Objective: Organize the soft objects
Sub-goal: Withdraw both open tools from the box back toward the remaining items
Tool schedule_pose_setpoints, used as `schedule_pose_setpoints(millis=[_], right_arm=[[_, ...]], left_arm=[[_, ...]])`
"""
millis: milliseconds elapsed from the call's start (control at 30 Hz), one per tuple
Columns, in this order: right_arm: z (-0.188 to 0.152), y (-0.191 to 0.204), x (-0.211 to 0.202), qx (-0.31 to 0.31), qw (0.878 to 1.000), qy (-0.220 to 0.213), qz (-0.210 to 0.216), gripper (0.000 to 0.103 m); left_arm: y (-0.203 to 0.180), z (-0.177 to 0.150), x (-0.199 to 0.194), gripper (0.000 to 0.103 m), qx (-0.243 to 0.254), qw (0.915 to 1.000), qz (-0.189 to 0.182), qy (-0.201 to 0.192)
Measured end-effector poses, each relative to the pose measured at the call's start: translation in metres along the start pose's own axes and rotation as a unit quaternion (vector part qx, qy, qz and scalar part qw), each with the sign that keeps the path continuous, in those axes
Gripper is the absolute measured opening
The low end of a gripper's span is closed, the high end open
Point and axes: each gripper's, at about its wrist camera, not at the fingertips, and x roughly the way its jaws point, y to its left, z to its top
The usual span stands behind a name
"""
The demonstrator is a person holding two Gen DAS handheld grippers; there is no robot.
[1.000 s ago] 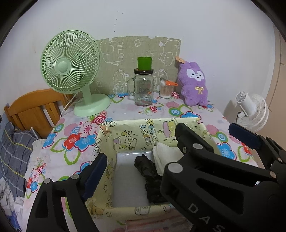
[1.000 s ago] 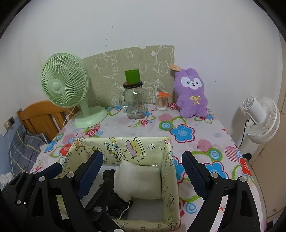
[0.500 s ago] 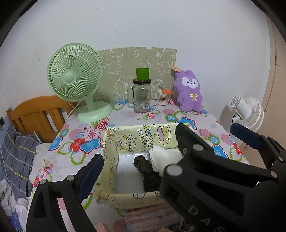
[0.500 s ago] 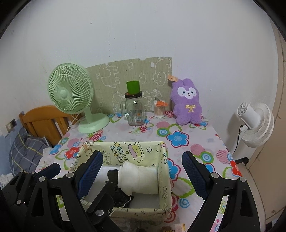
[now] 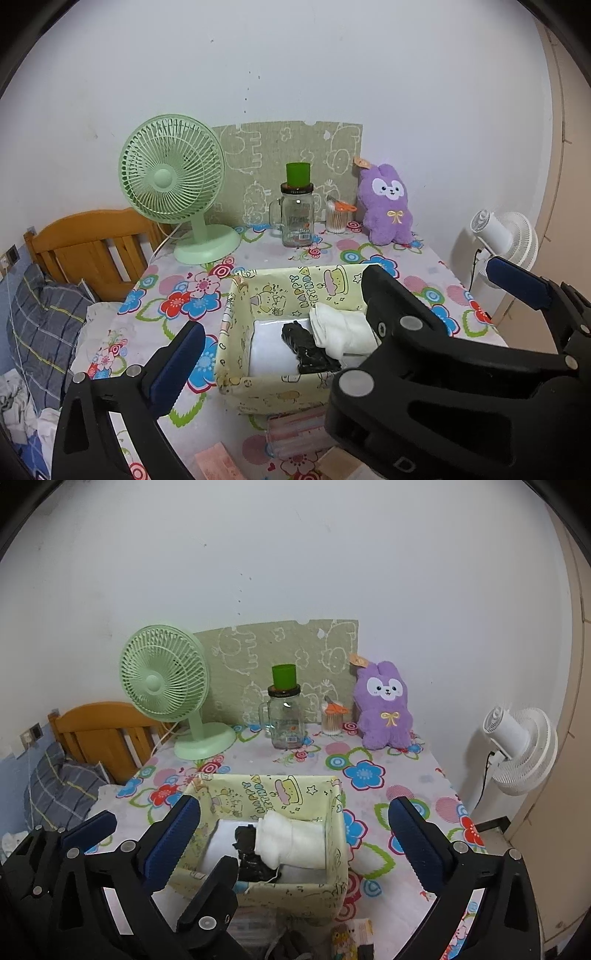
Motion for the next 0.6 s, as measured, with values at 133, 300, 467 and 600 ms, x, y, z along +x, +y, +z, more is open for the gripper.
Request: schedule_pose_setpoints(millis=[133, 300, 467, 600], right_arm=[[-0.001, 0.002, -0.014, -0.004, 1.000, -0.007, 0.001, 0.103], [-0.004, 0.002, -0.031, -0.001, 1.000, -0.017, 0.004, 0.103], [-0.006, 0.003, -0.046, -0.004, 1.000, -0.020, 0.011, 0.103], [-0.009, 0.004, -0.060, -0.005, 1.000, -0.026, 0.003, 0.103]], left_arm=[[0.000, -0.001, -0.010, 0.103, -0.002, 1.0000, -0.002, -0.007], [0.001, -0.003, -0.024, 0.103, -0.006, 0.9999, 0.005, -0.014], [0.000, -0.007, -0.038, 0.103, -0.004, 0.9996, 0.008, -0.025], [-0.002, -0.010, -0.049, 0.103, -0.001, 0.9994, 0.006, -0.035]])
